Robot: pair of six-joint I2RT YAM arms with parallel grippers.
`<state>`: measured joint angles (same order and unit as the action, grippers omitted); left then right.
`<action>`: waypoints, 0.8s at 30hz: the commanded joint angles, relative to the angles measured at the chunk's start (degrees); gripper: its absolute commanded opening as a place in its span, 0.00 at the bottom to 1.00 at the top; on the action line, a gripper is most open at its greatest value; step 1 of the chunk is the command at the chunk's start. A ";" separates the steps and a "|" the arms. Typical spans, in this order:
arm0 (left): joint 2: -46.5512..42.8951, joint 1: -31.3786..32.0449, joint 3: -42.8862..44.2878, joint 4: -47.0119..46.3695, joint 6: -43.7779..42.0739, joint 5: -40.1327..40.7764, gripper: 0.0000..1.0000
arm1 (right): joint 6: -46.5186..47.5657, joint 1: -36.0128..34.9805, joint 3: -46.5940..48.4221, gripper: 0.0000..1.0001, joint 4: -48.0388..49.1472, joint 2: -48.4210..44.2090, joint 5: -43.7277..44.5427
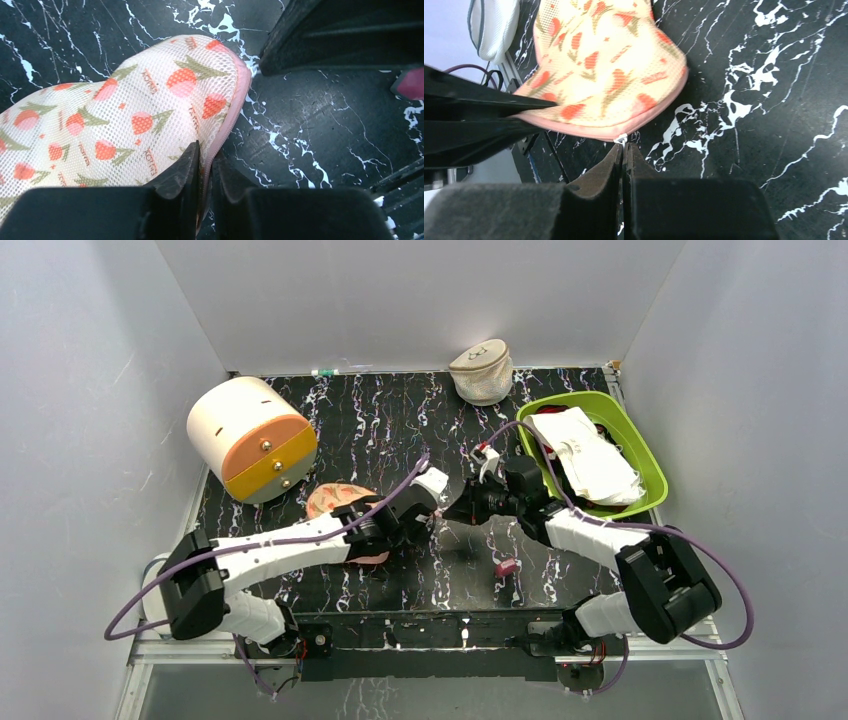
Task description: Unzip the laundry bag and remove the bra
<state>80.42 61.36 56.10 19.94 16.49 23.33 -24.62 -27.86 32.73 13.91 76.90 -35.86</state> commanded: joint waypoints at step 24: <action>-13.55 0.07 0.47 3.95 -3.29 -0.14 0.00 | 1.79 5.11 6.65 0.00 3.73 8.80 -3.91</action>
<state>65.12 61.41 55.11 23.16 12.62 20.47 -23.88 -23.53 37.36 16.88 85.97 -41.91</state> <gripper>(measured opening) 0.090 0.008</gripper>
